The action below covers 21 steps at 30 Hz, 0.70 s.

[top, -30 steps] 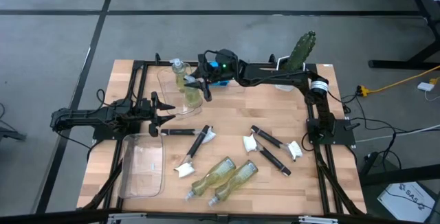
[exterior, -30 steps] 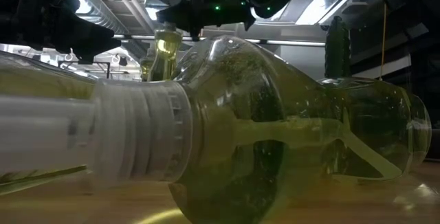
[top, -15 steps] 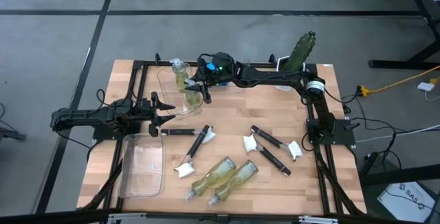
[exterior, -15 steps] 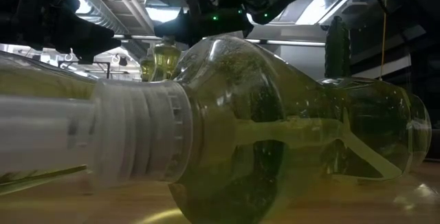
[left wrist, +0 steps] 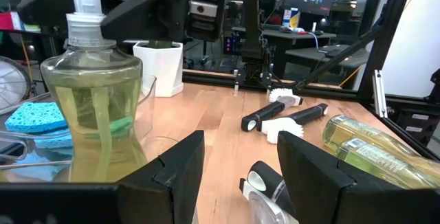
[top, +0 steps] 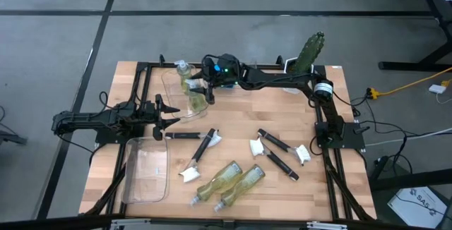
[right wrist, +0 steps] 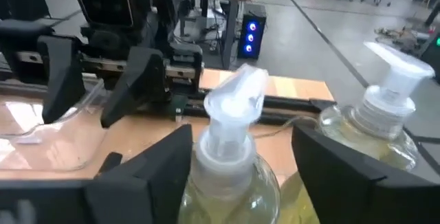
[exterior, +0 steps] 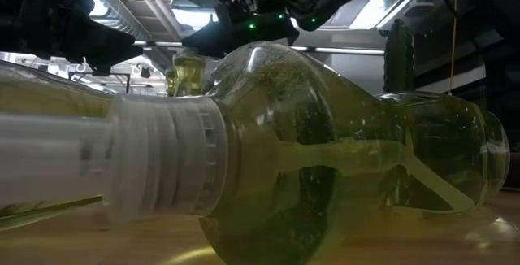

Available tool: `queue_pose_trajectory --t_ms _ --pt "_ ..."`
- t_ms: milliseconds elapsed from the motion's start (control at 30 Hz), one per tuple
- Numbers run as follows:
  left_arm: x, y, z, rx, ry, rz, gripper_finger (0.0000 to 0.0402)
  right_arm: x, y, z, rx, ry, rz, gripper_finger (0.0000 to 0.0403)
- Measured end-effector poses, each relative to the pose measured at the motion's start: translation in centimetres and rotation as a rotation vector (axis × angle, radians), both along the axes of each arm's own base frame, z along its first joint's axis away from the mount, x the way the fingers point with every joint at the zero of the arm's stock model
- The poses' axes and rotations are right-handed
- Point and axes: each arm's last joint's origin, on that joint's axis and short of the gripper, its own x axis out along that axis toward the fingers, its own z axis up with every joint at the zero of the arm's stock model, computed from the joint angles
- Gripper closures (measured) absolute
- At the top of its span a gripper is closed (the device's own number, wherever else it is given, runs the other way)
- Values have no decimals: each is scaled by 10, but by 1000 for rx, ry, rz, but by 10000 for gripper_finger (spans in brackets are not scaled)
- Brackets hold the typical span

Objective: Pick & Place Kitchen Sink Supplies
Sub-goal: Move the dish brush from right to left

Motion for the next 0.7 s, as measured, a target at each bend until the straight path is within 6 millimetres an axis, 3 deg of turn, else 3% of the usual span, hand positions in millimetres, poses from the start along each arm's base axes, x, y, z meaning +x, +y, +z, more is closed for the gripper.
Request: queue_pose_trajectory --t_ms 300,700 --pt "0 0 0 0 0 1 222 -27 -9 33 121 29 81 83" --pt "0 0 0 0 0 1 222 -73 -1 44 306 374 9 75"
